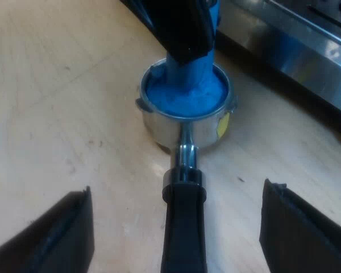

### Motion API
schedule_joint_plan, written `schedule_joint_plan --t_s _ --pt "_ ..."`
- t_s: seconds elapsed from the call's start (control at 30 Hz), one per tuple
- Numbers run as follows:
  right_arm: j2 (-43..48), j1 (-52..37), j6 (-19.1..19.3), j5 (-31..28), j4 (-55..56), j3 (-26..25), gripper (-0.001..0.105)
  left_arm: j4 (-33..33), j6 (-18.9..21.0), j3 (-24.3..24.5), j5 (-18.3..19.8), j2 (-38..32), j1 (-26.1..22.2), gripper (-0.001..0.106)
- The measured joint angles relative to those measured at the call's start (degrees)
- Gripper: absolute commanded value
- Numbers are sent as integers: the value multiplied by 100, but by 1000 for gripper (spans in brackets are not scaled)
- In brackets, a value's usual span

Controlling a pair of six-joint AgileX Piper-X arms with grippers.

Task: Grind coffee beans and then tamp

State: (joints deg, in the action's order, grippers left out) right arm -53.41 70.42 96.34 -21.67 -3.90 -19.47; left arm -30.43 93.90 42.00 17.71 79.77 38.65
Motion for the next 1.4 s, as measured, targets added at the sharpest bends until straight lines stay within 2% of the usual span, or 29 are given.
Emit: schedule_joint_plan --t_s 0.2,0.47,0.7,0.9,1.3,1.4 --pt "0 0 0 0 0 0 64 208 0 -172 37 -71 -11 0" --pt "0 0 0 0 0 0 64 257 0 -163 61 -71 -11 0" --pt "0 0 333 0 0 0 64 -99 0 37 -33 -220 -11 0" --pt "0 0 344 0 0 -94 64 -536 0 173 -64 -343 -11 0" --pt "0 0 344 0 -17 -307 64 -936 0 298 -71 -935 -11 0" --pt "0 0 344 0 -17 -353 64 -1086 0 298 -256 -1066 -11 0"
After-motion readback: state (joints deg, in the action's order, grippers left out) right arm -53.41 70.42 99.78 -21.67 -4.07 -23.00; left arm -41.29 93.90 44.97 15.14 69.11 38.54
